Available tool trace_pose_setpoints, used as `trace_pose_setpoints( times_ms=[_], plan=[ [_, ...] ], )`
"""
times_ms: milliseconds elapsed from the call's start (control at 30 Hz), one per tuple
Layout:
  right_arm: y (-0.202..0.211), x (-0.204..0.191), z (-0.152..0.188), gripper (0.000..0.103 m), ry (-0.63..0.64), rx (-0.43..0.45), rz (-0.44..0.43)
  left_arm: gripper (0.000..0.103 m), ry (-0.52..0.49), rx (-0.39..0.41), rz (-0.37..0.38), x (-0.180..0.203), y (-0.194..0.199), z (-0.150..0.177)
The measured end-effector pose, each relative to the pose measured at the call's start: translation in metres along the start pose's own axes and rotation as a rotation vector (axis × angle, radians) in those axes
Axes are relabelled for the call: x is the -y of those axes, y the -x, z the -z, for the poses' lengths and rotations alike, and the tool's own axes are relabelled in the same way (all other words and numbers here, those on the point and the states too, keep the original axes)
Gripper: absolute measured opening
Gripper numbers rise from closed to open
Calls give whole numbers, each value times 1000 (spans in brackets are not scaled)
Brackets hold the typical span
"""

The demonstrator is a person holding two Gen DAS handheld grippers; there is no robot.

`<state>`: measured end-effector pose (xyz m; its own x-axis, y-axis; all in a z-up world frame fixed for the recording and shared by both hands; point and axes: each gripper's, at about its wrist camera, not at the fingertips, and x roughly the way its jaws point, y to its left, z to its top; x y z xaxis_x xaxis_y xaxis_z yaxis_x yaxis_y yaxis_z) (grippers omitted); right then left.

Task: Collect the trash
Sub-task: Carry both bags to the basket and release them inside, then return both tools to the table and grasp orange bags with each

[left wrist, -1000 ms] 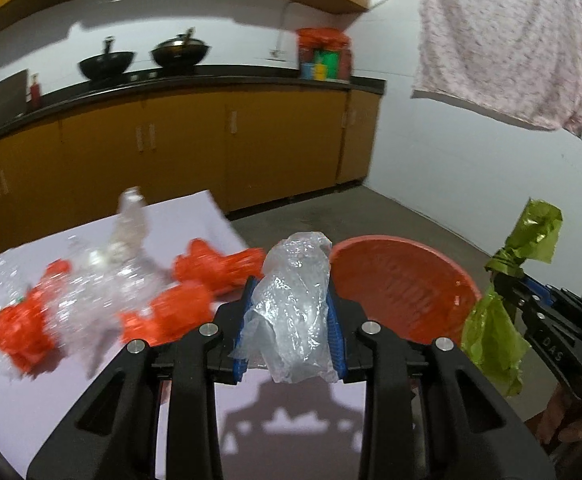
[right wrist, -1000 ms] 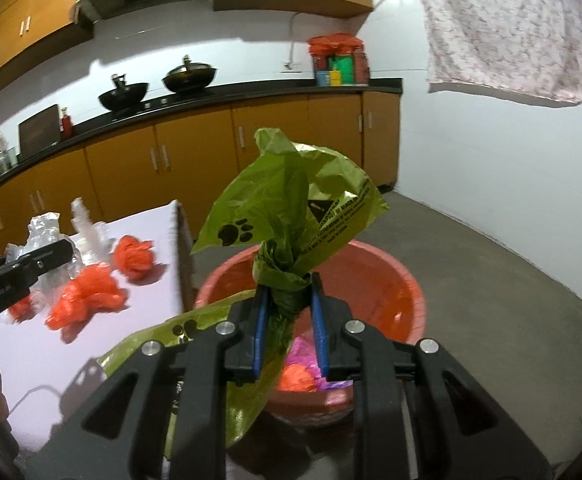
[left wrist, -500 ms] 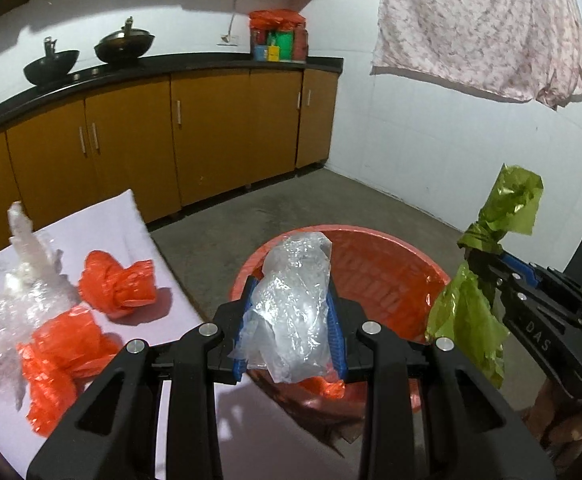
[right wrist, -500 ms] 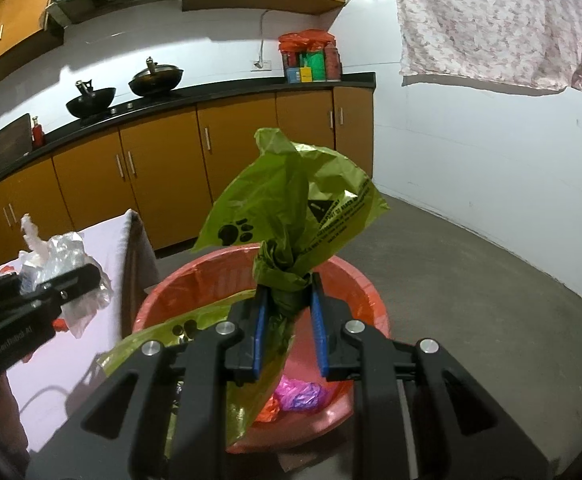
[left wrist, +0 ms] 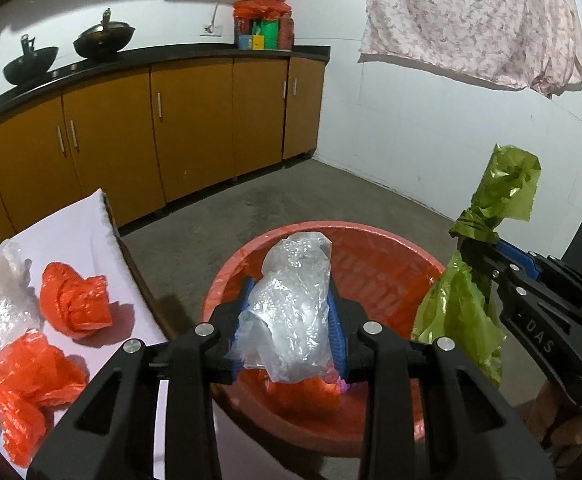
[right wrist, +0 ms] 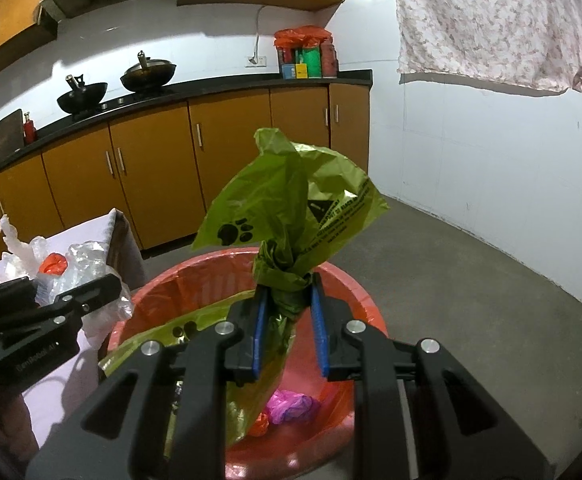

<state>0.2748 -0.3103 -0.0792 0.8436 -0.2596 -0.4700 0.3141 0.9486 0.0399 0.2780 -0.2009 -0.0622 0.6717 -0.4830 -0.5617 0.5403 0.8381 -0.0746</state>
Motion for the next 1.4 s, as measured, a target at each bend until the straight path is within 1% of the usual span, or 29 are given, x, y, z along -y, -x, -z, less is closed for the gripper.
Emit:
trace_pose_setpoints(
  times_ms=[67, 133, 200, 333, 400, 433, 500, 633, 733, 967, 1133, 1233, 1400],
  plan=[
    [-1, -1, -2, 26, -1, 6, -2, 39, 0, -1, 8, 0, -3, -1],
    [-3, -1, -4, 29, -2, 10, -12, 48, -1, -2, 14, -1, -5, 0],
    [-4, 0, -5, 34, 0, 12, -14, 53, 2, -3, 15, -3, -6, 0],
    [-5, 1, -3, 40, -6, 8, -20, 58, 16, -7, 10, -7, -7, 0],
    [-4, 2, -2, 49, -11, 9, -27, 62, 26, -2, 8, -9, -5, 0],
    [-4, 2, -3, 51, -12, 9, -30, 63, 28, 0, 4, -11, -4, 0],
    [-4, -2, -3, 60, 3, 4, -39, 64, 34, 4, -5, -14, -1, 0],
    [-8, -9, -4, 64, 36, -34, -38, 66, 65, 17, -30, -26, 12, 2],
    [-2, -12, -5, 64, 33, -28, -38, 67, 81, 30, -52, -36, 22, 3],
    [14, -25, -3, 64, 34, -18, -75, 68, 105, 84, -135, -62, 65, 12],
    [24, -48, -1, 64, 47, -25, -134, 74, 130, 118, -212, -86, 98, 25],
    [31, -71, 1, 63, 65, -36, -190, 79, 151, 131, -280, -105, 120, 39],
    [41, -115, 9, 64, 106, -53, -268, 89, 163, 124, -433, -141, 153, 69]
  ],
)
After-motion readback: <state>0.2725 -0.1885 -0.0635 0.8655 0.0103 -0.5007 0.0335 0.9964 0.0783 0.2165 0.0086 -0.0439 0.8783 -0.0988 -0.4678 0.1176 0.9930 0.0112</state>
